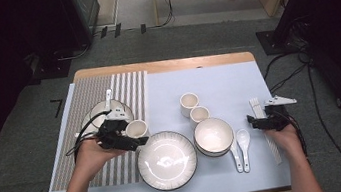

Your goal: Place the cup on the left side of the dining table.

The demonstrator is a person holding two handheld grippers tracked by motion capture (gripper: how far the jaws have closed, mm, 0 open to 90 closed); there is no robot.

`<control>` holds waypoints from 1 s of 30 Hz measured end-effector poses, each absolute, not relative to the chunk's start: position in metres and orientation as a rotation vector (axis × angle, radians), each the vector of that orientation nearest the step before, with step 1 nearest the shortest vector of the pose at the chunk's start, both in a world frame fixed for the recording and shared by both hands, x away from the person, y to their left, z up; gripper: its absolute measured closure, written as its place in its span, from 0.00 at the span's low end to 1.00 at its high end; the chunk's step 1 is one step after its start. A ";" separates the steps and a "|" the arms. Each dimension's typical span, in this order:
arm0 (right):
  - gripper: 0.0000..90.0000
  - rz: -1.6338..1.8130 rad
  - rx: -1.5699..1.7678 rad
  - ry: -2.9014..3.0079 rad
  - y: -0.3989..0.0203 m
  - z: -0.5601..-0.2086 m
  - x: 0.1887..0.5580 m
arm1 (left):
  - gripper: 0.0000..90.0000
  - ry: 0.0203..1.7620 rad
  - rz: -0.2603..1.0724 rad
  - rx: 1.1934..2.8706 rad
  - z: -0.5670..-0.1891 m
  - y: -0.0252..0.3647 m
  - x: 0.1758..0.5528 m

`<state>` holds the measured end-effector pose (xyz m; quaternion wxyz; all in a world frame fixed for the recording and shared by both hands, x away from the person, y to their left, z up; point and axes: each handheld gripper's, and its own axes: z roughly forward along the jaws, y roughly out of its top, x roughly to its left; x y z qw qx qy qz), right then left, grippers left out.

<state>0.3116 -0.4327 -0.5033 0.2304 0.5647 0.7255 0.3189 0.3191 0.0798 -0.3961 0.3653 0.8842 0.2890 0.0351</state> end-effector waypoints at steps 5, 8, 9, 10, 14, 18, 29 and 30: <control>0.16 0.878 1.553 1.996 -0.433 -0.503 0.312 | 0.31 0.745 0.092 2.279 -0.396 0.082 0.318; 0.16 0.878 1.554 1.995 -0.433 -0.503 0.312 | 0.31 0.750 0.091 2.276 -0.396 0.082 0.318; 0.16 0.877 1.552 1.996 -0.433 -0.503 0.311 | 0.31 0.751 0.092 2.276 -0.396 0.083 0.318; 0.16 0.877 1.553 1.995 -0.433 -0.503 0.311 | 0.31 0.752 0.092 2.275 -0.397 0.083 0.317; 0.16 0.877 1.553 1.996 -0.433 -0.503 0.312 | 0.31 0.754 0.091 2.282 -0.397 0.082 0.317; 0.16 0.878 1.553 1.996 -0.433 -0.503 0.312 | 0.31 0.747 0.086 2.286 -0.396 0.081 0.317; 0.16 0.877 1.553 1.996 -0.433 -0.503 0.312 | 0.31 0.767 0.106 2.295 -0.394 0.088 0.316; 0.16 0.877 1.553 1.996 -0.433 -0.503 0.312 | 0.31 0.770 0.106 2.293 -0.394 0.089 0.316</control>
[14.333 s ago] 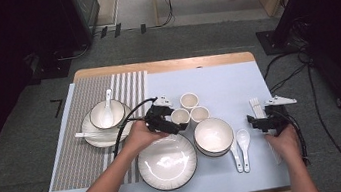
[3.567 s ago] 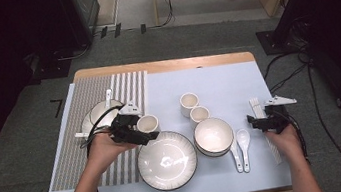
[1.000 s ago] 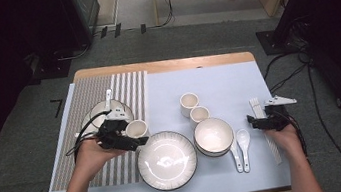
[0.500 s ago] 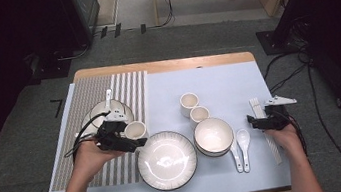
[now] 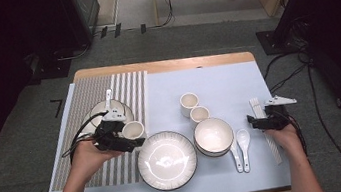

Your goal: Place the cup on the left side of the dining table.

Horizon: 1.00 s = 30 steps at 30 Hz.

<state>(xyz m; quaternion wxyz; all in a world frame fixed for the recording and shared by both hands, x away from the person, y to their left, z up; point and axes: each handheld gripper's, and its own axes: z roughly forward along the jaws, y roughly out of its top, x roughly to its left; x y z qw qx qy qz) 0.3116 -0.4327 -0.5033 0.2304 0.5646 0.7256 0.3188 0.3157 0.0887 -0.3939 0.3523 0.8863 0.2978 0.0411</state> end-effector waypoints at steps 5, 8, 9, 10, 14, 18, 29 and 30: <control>0.16 0.877 1.554 1.996 -0.433 -0.503 0.312 | 0.31 0.776 0.107 2.303 -0.394 0.092 0.315; 0.16 0.877 1.553 1.996 -0.433 -0.503 0.312 | 0.31 0.780 0.115 2.300 -0.394 0.093 0.314; 0.16 0.877 1.554 1.996 -0.433 -0.503 0.312 | 0.31 0.781 0.114 2.303 -0.394 0.093 0.314; 0.16 0.877 1.554 1.996 -0.433 -0.503 0.312 | 0.31 0.785 0.111 2.303 -0.395 0.094 0.314; 0.16 0.877 1.553 1.996 -0.433 -0.503 0.312 | 0.31 0.788 0.105 2.300 -0.395 0.094 0.313; 0.16 0.877 1.553 1.996 -0.433 -0.503 0.312 | 0.31 0.781 0.106 2.304 -0.395 0.094 0.312; 0.16 0.876 1.553 1.996 -0.433 -0.503 0.312 | 0.31 0.789 0.107 2.304 -0.396 0.099 0.308; 0.16 0.876 1.553 1.996 -0.433 -0.503 0.312 | 0.31 0.792 0.108 2.299 -0.396 0.100 0.308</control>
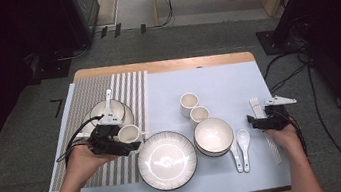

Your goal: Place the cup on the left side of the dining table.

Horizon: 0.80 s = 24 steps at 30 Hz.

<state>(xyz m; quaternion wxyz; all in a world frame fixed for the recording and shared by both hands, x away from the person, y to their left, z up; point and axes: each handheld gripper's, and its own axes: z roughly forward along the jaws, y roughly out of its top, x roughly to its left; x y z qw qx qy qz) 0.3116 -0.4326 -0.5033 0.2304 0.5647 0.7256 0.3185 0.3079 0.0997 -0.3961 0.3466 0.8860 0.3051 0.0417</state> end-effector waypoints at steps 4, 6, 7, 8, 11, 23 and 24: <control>0.16 0.876 1.553 1.996 -0.433 -0.503 0.312 | 0.31 0.791 0.109 2.294 -0.397 0.102 0.307; 0.16 0.877 1.553 1.996 -0.433 -0.503 0.312 | 0.31 0.789 0.107 2.296 -0.397 0.103 0.306; 0.16 0.877 1.553 1.996 -0.433 -0.503 0.312 | 0.31 0.790 0.108 2.295 -0.397 0.103 0.306; 0.16 0.877 1.553 1.996 -0.433 -0.503 0.312 | 0.31 0.790 0.109 2.294 -0.397 0.103 0.306; 0.16 0.876 1.553 1.996 -0.433 -0.503 0.312 | 0.31 0.790 0.111 2.293 -0.397 0.104 0.305; 0.16 0.875 1.553 1.996 -0.433 -0.503 0.312 | 0.31 0.789 0.113 2.292 -0.399 0.111 0.300; 0.16 0.875 1.552 1.996 -0.433 -0.503 0.312 | 0.31 0.791 0.113 2.290 -0.399 0.111 0.300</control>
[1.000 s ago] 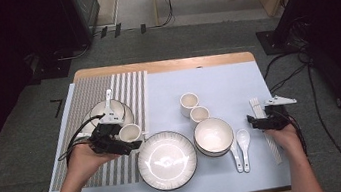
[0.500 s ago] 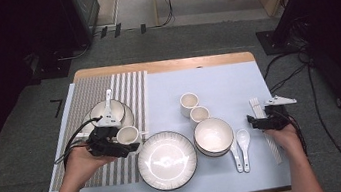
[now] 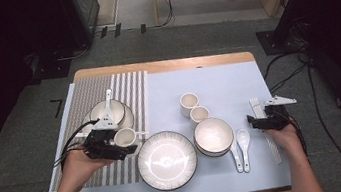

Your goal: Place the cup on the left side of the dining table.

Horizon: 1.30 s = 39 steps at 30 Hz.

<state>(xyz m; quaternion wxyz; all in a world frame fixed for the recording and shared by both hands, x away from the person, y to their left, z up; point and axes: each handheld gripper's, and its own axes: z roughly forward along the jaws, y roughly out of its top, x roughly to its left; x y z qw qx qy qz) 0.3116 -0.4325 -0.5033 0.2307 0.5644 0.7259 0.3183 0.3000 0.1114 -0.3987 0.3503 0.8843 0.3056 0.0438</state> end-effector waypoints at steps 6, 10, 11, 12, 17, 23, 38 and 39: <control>0.16 0.876 1.552 1.996 -0.433 -0.503 0.312 | 0.31 0.788 0.114 2.285 -0.400 0.114 0.298; 0.16 0.875 1.552 1.996 -0.433 -0.503 0.312 | 0.31 0.791 0.115 2.283 -0.401 0.116 0.297; 0.16 0.876 1.552 1.996 -0.433 -0.503 0.312 | 0.31 0.790 0.115 2.281 -0.402 0.117 0.297; 0.16 0.875 1.552 1.996 -0.433 -0.503 0.312 | 0.31 0.790 0.112 2.280 -0.403 0.117 0.297; 0.16 0.876 1.552 1.996 -0.432 -0.503 0.312 | 0.31 0.794 0.101 2.278 -0.407 0.121 0.296; 0.16 0.875 1.553 1.996 -0.432 -0.503 0.312 | 0.31 0.791 0.104 2.277 -0.409 0.124 0.296; 0.16 0.875 1.552 1.996 -0.432 -0.503 0.312 | 0.31 0.788 0.115 2.277 -0.418 0.130 0.295; 0.16 0.875 1.552 1.996 -0.432 -0.503 0.312 | 0.31 0.783 0.119 2.278 -0.419 0.131 0.295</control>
